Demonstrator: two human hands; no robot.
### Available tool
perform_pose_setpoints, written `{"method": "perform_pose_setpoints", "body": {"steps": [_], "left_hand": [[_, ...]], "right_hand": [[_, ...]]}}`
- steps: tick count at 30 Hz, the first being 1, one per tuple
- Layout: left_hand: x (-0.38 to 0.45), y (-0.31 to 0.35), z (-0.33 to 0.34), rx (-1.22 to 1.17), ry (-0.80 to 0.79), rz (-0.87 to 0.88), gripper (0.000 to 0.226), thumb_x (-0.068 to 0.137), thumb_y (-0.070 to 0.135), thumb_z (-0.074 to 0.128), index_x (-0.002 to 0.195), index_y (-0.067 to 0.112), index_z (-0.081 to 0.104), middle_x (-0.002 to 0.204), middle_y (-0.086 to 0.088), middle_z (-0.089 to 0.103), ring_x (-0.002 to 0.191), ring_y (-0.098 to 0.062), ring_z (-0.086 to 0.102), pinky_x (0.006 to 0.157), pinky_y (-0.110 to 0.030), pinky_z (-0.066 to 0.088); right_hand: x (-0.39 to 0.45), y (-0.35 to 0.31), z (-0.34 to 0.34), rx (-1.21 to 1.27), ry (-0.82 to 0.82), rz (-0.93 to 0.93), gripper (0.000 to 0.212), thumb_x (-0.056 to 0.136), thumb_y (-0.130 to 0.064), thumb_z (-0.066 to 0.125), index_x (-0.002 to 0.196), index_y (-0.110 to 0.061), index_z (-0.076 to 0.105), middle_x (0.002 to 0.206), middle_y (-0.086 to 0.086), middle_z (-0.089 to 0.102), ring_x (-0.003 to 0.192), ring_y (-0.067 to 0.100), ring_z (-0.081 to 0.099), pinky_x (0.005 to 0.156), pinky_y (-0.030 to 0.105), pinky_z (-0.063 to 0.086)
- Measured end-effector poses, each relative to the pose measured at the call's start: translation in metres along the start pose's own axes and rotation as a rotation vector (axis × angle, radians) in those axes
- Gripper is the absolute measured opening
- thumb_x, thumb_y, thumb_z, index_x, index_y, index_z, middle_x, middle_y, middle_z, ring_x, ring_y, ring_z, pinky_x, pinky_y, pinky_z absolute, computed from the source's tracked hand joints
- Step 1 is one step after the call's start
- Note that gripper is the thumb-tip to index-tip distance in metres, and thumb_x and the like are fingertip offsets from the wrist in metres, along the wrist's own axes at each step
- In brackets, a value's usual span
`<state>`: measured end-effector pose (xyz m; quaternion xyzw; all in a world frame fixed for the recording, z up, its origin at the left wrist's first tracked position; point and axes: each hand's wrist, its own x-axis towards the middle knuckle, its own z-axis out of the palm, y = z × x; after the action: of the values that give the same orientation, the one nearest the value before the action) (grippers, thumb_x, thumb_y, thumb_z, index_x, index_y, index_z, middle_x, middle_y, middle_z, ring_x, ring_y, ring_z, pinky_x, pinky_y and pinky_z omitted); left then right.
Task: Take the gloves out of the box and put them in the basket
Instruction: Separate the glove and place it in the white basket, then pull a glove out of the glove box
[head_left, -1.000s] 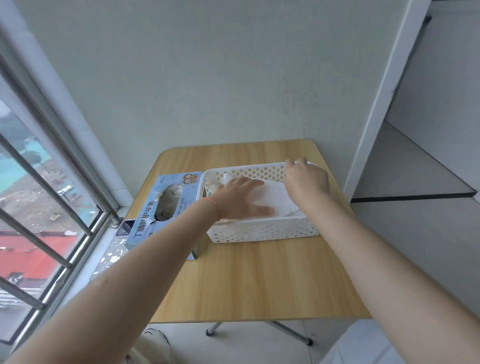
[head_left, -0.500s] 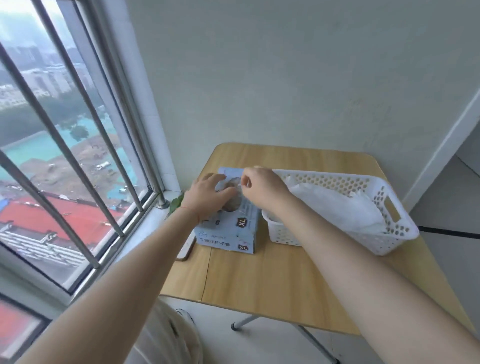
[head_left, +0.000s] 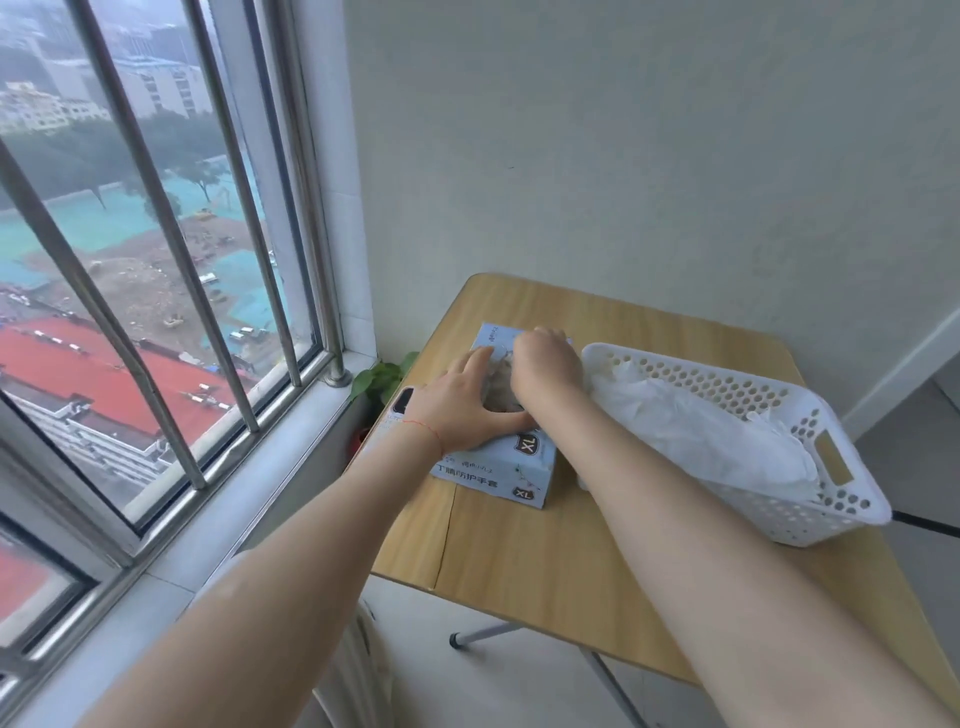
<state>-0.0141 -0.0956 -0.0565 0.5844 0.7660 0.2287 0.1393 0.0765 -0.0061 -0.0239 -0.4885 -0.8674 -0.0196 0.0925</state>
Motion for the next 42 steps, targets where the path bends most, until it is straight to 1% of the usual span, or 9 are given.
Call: {"method": "perform_pose_setpoints", "body": {"steps": [4, 10, 13, 16, 21, 26, 32, 35, 42], "left_hand": [[0.0, 0.001, -0.002, -0.023, -0.026, -0.009, 0.11, 0.068, 0.081, 0.062, 0.154, 0.03, 0.016, 0.159, 0.009, 0.025, 0.133, -0.022, 0.046, 0.101, -0.039, 0.042], [-0.001, 0.004, -0.005, 0.008, -0.037, -0.022, 0.115, 0.066, 0.082, 0.062, 0.155, 0.03, 0.012, 0.158, 0.011, 0.026, 0.13, -0.021, 0.049, 0.096, -0.036, 0.044], [0.0, 0.004, -0.005, 0.044, -0.031, -0.033, 0.116, 0.064, 0.085, 0.061, 0.154, 0.029, 0.014, 0.156, 0.01, 0.03, 0.128, -0.02, 0.05, 0.093, -0.036, 0.046], [0.002, 0.002, -0.003, 0.046, 0.0, -0.023, 0.113, 0.061, 0.086, 0.061, 0.15, 0.029, 0.022, 0.146, 0.007, 0.043, 0.119, -0.021, 0.054, 0.09, -0.039, 0.049], [0.0, 0.001, -0.001, -0.012, 0.12, 0.038, 0.104, 0.067, 0.078, 0.065, 0.15, 0.029, 0.025, 0.147, 0.004, 0.043, 0.134, -0.023, 0.04, 0.108, -0.044, 0.034], [-0.003, 0.011, -0.001, -0.137, 0.531, 0.217, 0.042, 0.077, 0.049, 0.074, 0.107, 0.022, 0.064, 0.105, 0.002, 0.059, 0.097, -0.021, 0.053, 0.084, -0.035, 0.042], [0.002, 0.026, -0.016, -0.292, 0.409, 0.095, 0.013, 0.088, 0.031, 0.069, 0.084, 0.019, 0.073, 0.078, 0.009, 0.06, 0.072, -0.01, 0.055, 0.064, -0.025, 0.044], [0.006, 0.036, -0.033, -0.529, 0.362, -0.026, 0.009, 0.085, 0.024, 0.071, 0.081, 0.015, 0.073, 0.069, 0.013, 0.062, 0.059, 0.0, 0.052, 0.059, -0.018, 0.041], [-0.001, 0.051, -0.046, -0.811, 0.176, -0.089, 0.017, 0.079, 0.019, 0.07, 0.079, 0.004, 0.075, 0.071, -0.002, 0.062, 0.068, -0.012, 0.053, 0.067, -0.026, 0.044]], "right_hand": [[-0.002, -0.003, -0.012, 0.378, -0.024, 0.055, 0.02, 0.093, -0.011, 0.054, 0.073, -0.013, 0.054, 0.085, 0.006, 0.06, 0.08, 0.023, 0.056, 0.066, 0.029, 0.04], [-0.027, 0.013, -0.043, 0.862, 0.247, 0.172, 0.01, 0.093, -0.015, 0.055, 0.09, -0.009, 0.063, 0.086, -0.003, 0.063, 0.08, 0.013, 0.058, 0.068, 0.022, 0.041], [-0.045, 0.011, -0.039, 0.92, 0.2, 0.151, 0.008, 0.094, -0.017, 0.057, 0.089, -0.014, 0.062, 0.082, -0.007, 0.063, 0.076, 0.007, 0.059, 0.066, 0.019, 0.044], [-0.057, 0.004, -0.034, 1.006, 0.141, 0.108, 0.008, 0.093, -0.021, 0.059, 0.086, -0.019, 0.062, 0.08, -0.003, 0.068, 0.077, 0.014, 0.067, 0.075, 0.034, 0.056], [-0.054, 0.008, -0.039, 1.033, 0.214, 0.127, 0.008, 0.093, -0.019, 0.058, 0.086, -0.018, 0.061, 0.083, 0.001, 0.067, 0.079, 0.017, 0.067, 0.076, 0.042, 0.058], [-0.054, 0.015, -0.037, 1.052, 0.214, 0.174, 0.006, 0.094, -0.021, 0.056, 0.09, -0.018, 0.06, 0.089, -0.001, 0.066, 0.086, 0.017, 0.066, 0.081, 0.042, 0.057], [-0.057, 0.019, -0.038, 1.155, 0.291, 0.205, 0.016, 0.092, -0.009, 0.049, 0.094, -0.02, 0.06, 0.093, -0.003, 0.069, 0.086, 0.013, 0.069, 0.082, 0.037, 0.057], [-0.057, 0.024, -0.034, 0.957, 0.205, 0.226, 0.016, 0.089, -0.007, 0.049, 0.098, -0.015, 0.061, 0.093, -0.005, 0.065, 0.087, 0.014, 0.063, 0.07, 0.025, 0.051], [-0.056, 0.017, -0.02, 0.689, 0.08, 0.139, 0.021, 0.086, -0.03, 0.064, 0.079, -0.01, 0.066, 0.073, -0.001, 0.064, 0.07, 0.016, 0.059, 0.06, 0.029, 0.045]]}}
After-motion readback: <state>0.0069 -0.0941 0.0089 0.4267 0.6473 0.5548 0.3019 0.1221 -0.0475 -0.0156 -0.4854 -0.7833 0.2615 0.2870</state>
